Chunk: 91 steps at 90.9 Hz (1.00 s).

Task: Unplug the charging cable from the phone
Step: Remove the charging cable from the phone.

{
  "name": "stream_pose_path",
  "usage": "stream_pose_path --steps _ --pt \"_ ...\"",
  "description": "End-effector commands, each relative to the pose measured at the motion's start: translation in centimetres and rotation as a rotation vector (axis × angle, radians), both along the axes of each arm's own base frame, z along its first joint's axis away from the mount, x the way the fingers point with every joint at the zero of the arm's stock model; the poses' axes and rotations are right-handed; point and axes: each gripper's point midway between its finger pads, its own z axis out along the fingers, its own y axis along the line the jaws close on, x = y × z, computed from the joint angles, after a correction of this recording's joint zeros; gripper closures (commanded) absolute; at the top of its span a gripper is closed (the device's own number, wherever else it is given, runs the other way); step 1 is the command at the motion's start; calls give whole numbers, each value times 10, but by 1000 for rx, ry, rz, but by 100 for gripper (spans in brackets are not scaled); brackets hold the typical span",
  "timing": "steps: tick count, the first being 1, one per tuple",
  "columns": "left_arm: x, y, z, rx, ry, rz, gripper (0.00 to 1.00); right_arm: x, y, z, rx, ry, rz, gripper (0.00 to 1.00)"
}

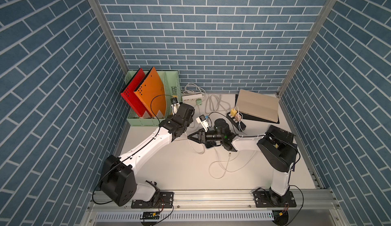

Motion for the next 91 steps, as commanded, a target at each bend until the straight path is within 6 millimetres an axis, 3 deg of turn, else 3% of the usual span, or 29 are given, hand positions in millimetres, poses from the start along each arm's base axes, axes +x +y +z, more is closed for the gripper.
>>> stream_pose_path --steps 1,51,78,91 --pt "4 -1 31 -34 -81 10 91 -3 9 9 37 -13 32 66" --pt "3 1 32 -31 -85 18 91 -10 17 4 33 -7 61 83" --pt "3 4 30 -20 -83 28 91 -12 14 8 40 -18 57 100" --pt "2 8 30 -10 -85 40 91 -15 12 9 42 -27 51 100"
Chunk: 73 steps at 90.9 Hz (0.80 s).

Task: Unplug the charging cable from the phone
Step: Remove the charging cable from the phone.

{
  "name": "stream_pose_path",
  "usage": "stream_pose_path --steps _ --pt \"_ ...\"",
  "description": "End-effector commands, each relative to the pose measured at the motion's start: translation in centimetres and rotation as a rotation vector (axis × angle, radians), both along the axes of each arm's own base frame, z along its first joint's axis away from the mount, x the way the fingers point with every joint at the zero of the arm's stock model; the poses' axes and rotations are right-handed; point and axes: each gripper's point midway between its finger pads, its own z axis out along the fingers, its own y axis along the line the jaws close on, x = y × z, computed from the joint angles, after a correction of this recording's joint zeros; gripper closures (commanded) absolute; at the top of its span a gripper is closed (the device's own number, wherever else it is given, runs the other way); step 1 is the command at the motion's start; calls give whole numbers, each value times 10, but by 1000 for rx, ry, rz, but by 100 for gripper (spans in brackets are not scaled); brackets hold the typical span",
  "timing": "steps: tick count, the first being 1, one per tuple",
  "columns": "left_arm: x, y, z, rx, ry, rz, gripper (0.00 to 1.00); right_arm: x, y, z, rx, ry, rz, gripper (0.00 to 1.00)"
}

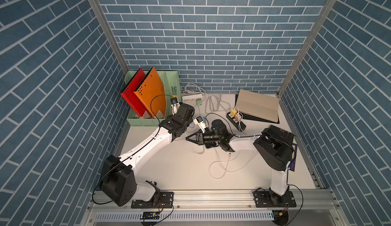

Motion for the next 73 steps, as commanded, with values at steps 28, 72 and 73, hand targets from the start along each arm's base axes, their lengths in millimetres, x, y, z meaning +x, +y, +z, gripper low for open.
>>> stream_pose_path --steps 28,72,73 --pt "2 15 32 -11 -86 49 91 -14 0 18 49 -59 26 100" --pt "-1 23 37 -11 -92 57 91 -8 1 18 10 -76 3 49" --pt "-1 23 37 -12 -92 57 91 -7 1 19 10 -78 1 47"
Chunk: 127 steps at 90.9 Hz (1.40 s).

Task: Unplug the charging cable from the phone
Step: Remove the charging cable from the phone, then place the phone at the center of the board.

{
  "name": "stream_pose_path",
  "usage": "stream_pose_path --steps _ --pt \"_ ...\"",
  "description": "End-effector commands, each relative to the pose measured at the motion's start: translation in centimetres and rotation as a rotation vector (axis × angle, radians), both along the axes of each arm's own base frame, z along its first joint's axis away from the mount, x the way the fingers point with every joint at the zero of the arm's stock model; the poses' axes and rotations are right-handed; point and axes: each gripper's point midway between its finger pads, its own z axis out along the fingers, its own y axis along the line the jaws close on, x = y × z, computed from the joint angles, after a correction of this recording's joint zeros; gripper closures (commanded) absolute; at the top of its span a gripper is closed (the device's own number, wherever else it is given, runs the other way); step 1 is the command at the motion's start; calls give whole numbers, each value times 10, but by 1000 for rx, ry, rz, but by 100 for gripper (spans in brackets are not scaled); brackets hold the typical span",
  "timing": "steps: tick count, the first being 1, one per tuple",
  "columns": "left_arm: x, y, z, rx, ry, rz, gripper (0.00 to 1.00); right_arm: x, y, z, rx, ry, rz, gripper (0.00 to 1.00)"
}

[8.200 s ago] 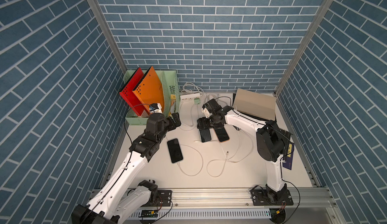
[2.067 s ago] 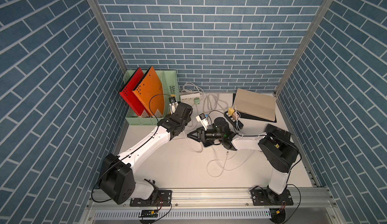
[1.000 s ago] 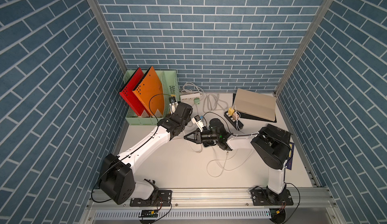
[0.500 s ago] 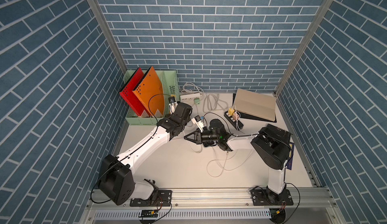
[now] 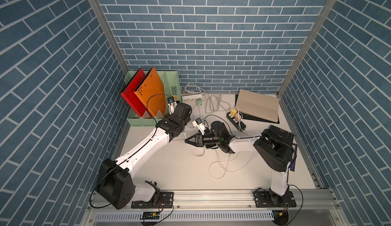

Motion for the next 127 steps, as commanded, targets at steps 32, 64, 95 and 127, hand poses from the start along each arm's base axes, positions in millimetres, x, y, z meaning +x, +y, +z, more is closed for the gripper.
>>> stream_pose_path --steps 32,64,95,127 --pt "-4 5 17 -21 -31 -4 91 27 -18 28 -49 -100 -105 1" --pt "-20 -7 -11 -70 72 -81 91 80 -68 24 -315 -194 -319 0" --pt "-49 -18 -80 -127 253 -111 92 140 -134 20 -514 -168 -564 1" --pt "-77 -26 -139 -102 399 -111 92 170 -175 23 -561 -160 -689 1"
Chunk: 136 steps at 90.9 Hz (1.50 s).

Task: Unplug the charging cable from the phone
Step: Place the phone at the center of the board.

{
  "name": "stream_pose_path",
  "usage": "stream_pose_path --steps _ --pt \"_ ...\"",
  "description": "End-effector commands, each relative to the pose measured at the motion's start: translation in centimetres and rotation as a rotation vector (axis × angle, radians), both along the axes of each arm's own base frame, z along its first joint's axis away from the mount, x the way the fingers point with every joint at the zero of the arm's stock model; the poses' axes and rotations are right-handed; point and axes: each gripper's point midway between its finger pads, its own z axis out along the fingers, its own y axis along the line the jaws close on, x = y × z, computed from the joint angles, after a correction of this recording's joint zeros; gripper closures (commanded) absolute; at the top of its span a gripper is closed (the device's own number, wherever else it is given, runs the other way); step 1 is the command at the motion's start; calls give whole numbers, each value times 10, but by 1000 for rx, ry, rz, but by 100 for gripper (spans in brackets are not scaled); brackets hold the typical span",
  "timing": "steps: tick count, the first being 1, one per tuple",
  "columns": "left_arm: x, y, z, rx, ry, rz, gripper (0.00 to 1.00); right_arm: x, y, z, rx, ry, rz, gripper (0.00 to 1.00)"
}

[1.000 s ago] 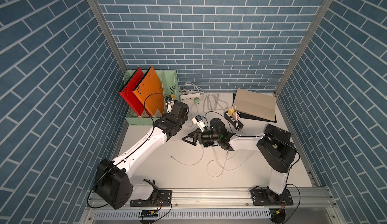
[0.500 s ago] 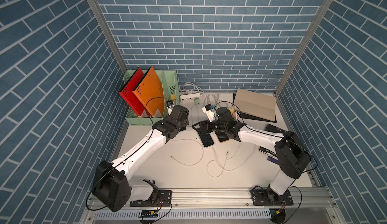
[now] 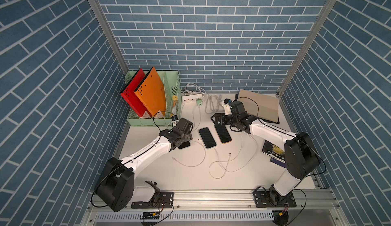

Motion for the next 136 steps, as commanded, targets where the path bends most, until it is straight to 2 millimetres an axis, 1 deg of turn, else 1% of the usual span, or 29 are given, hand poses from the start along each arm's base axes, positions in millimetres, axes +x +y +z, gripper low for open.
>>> stream_pose_path --steps 1,10,21,33,49,61,70,79,89,98,101,110,120,125,136 --pt "-6 -5 -17 -1 33 7 92 5 -9 19 -19 -52 -13 1" --pt "-15 -10 -36 16 77 -12 92 6 -12 21 -16 -55 -21 1" --pt "-22 -17 -52 18 110 -32 92 6 -15 18 -18 -50 -28 0" --pt "-27 -20 -65 27 133 -42 92 6 -19 16 -19 -48 -36 0" --pt "-31 -21 -79 32 154 -50 91 8 -26 20 -16 -58 -53 1" --pt "-33 -19 -84 45 163 -49 85 10 -31 22 -14 -64 -65 0" --pt "-33 -17 -85 53 164 -46 73 11 -34 24 -12 -67 -71 1" --pt "-33 -16 -84 62 162 -42 59 13 -38 26 -12 -73 -80 0" --pt "-32 -14 -80 73 153 -44 35 17 -46 30 -16 -87 -98 1" --pt "-29 -12 -74 89 133 -44 8 20 -55 34 -25 -105 -113 0" --pt "-28 -11 -71 95 124 -43 1 21 -58 36 -29 -111 -116 0" --pt "-21 -9 -61 122 91 -47 0 24 -67 40 -37 -126 -130 0" --pt "-9 -9 -44 162 38 -68 0 27 -79 47 -53 -151 -140 1" --pt "-3 -7 -35 188 7 -72 0 29 -86 52 -67 -166 -151 1" --pt "13 -5 -10 236 -90 -83 0 32 -110 59 -111 -204 -202 0"
